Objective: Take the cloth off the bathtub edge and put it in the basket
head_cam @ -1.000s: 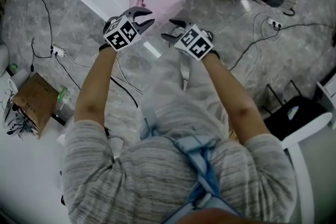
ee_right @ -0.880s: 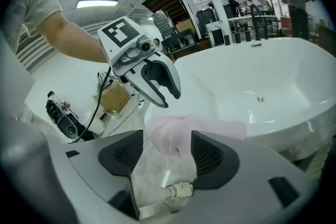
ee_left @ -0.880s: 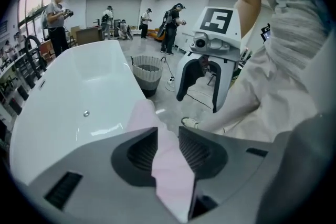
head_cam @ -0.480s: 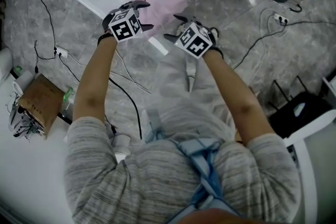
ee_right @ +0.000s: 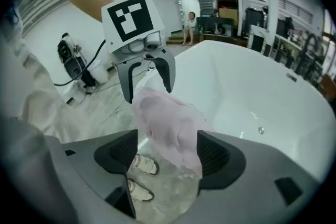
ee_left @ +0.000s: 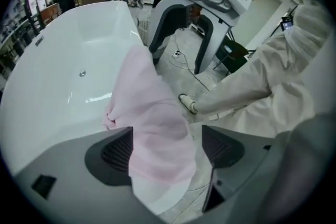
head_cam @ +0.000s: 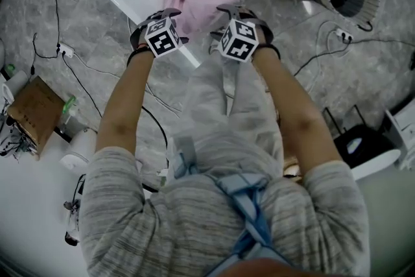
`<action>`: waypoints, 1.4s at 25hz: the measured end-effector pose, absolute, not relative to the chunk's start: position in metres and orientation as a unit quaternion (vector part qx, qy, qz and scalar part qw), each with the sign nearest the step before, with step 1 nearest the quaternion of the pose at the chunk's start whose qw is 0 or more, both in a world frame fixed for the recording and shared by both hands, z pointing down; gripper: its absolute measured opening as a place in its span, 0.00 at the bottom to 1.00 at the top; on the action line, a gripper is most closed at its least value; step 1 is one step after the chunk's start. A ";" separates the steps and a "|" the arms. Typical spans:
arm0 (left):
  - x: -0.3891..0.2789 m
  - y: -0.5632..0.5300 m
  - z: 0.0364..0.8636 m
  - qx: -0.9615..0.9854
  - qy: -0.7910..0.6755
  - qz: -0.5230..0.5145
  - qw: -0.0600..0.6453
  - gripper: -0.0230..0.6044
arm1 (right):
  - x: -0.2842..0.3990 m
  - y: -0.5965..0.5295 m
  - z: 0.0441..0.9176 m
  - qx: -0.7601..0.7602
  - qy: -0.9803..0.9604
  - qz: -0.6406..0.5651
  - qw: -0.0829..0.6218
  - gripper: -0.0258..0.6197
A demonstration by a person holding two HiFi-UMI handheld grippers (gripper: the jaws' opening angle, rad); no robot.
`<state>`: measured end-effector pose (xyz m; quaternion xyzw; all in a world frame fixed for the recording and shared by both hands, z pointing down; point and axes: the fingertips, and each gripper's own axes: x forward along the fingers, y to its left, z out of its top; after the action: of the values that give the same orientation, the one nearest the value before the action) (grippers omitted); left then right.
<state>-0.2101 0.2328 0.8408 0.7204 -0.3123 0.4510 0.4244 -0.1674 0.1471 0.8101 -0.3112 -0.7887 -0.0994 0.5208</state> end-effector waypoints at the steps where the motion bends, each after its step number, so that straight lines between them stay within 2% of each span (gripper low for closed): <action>1: -0.209 0.235 0.845 0.709 -0.332 0.448 0.433 0.67 | -0.168 0.142 0.815 -0.325 -0.778 -0.126 0.523 0.54; 13: -0.203 0.257 0.882 0.640 -0.422 0.425 0.481 0.67 | -0.194 0.100 0.862 -0.434 -0.650 -0.312 0.541 0.54; 26: -0.218 0.263 0.907 0.600 -0.446 0.458 0.480 0.67 | -0.202 0.082 0.906 -0.485 -0.570 -0.360 0.556 0.54; 35: -0.216 0.266 0.915 0.576 -0.420 0.477 0.514 0.67 | -0.193 0.088 0.922 -0.513 -0.527 -0.371 0.567 0.54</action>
<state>-0.2163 0.2664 0.9154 0.5762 -0.4203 0.4770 0.5137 -0.1934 0.0884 0.9220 -0.5126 -0.5273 -0.3706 0.5673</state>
